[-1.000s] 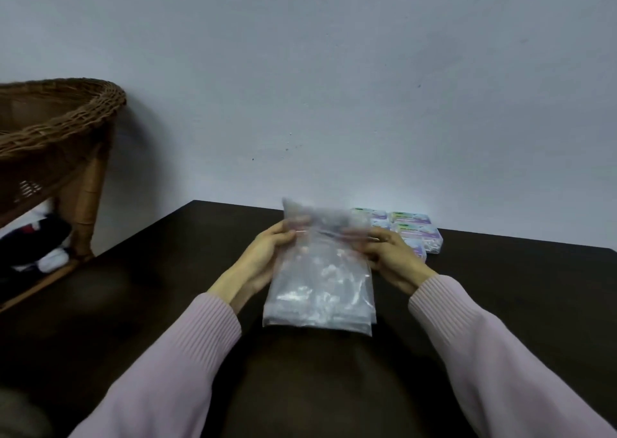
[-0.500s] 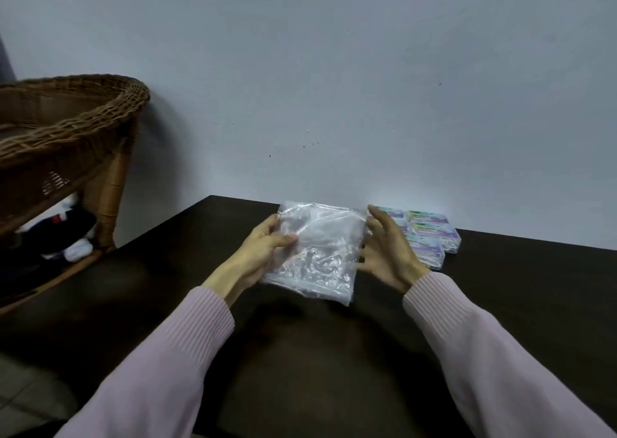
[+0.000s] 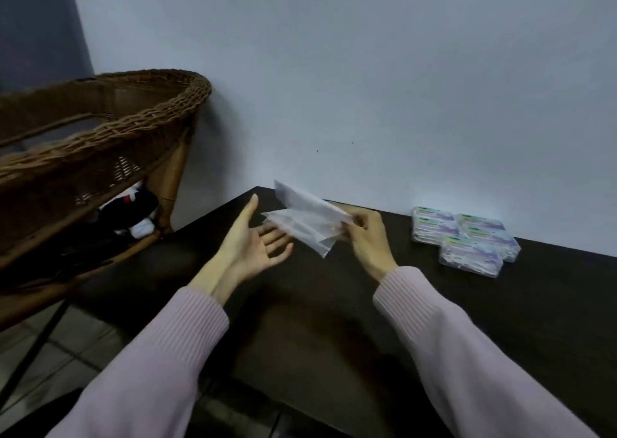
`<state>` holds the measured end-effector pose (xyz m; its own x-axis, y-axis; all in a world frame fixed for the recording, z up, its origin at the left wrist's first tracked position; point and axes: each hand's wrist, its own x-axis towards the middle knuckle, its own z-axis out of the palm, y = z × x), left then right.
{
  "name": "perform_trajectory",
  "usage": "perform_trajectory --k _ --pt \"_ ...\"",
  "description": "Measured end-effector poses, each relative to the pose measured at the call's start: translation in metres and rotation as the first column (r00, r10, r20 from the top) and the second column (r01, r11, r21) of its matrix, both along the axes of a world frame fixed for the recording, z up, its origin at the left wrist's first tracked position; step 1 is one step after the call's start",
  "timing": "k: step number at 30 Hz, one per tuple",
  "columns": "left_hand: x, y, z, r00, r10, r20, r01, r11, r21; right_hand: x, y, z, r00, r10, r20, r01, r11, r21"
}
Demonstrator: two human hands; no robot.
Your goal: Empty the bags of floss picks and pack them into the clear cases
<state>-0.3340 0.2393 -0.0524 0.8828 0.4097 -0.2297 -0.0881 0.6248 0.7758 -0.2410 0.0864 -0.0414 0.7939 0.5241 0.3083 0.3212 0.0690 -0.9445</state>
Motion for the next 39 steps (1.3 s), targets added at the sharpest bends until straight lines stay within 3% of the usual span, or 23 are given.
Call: perform_trajectory --k 3,6,11,13,15,18,21,23,28,33,36,39 --pt "-0.018 0.009 0.007 0.999 0.054 -0.001 -0.054 0.992 0.114 -0.024 0.023 -0.006 0.937 0.119 0.327 -0.059 0.980 -0.189" --pt "-0.039 0.026 0.007 0.961 0.273 -0.043 -0.245 0.913 0.325 -0.051 0.049 -0.013 0.801 0.288 0.525 -0.098 0.927 -0.361" --pt "-0.092 0.056 0.001 0.822 0.566 0.061 -0.537 0.734 0.416 -0.098 0.083 -0.016 0.799 0.446 0.402 -0.294 0.875 -0.385" --pt "-0.121 0.066 0.000 0.756 0.649 0.086 -0.599 0.633 0.490 -0.116 0.098 -0.020 0.772 0.516 0.371 -0.316 0.818 -0.480" --pt "-0.150 0.071 -0.001 0.688 0.718 0.102 -0.649 0.547 0.529 -0.136 0.114 -0.029 0.691 0.594 0.411 -0.239 0.725 -0.646" --pt "-0.191 0.072 -0.013 0.554 0.830 0.059 -0.698 0.425 0.576 -0.169 0.134 -0.045 0.571 0.660 0.488 -0.081 0.637 -0.766" --pt "-0.226 0.065 -0.037 0.459 0.888 0.004 -0.691 0.355 0.630 -0.198 0.143 -0.057 0.549 0.690 0.472 0.031 0.548 -0.836" --pt "-0.241 0.060 -0.055 0.413 0.910 -0.042 -0.672 0.336 0.660 -0.207 0.145 -0.061 0.563 0.665 0.491 0.089 0.542 -0.836" --pt "-0.256 0.052 -0.108 0.393 0.890 -0.229 -0.539 0.425 0.727 -0.211 0.144 -0.074 0.533 0.584 0.612 0.212 0.608 -0.765" --pt "-0.263 0.048 -0.170 0.392 0.777 -0.493 -0.296 0.614 0.732 -0.212 0.144 -0.080 0.502 0.560 0.659 0.259 0.630 -0.732" --pt "-0.264 0.044 -0.193 0.394 0.629 -0.671 -0.091 0.753 0.652 -0.213 0.143 -0.081 0.480 0.563 0.673 0.281 0.628 -0.726" --pt "-0.263 0.039 -0.207 0.455 0.494 -0.741 -0.037 0.842 0.538 -0.212 0.142 -0.082 0.436 0.588 0.681 0.305 0.616 -0.727"
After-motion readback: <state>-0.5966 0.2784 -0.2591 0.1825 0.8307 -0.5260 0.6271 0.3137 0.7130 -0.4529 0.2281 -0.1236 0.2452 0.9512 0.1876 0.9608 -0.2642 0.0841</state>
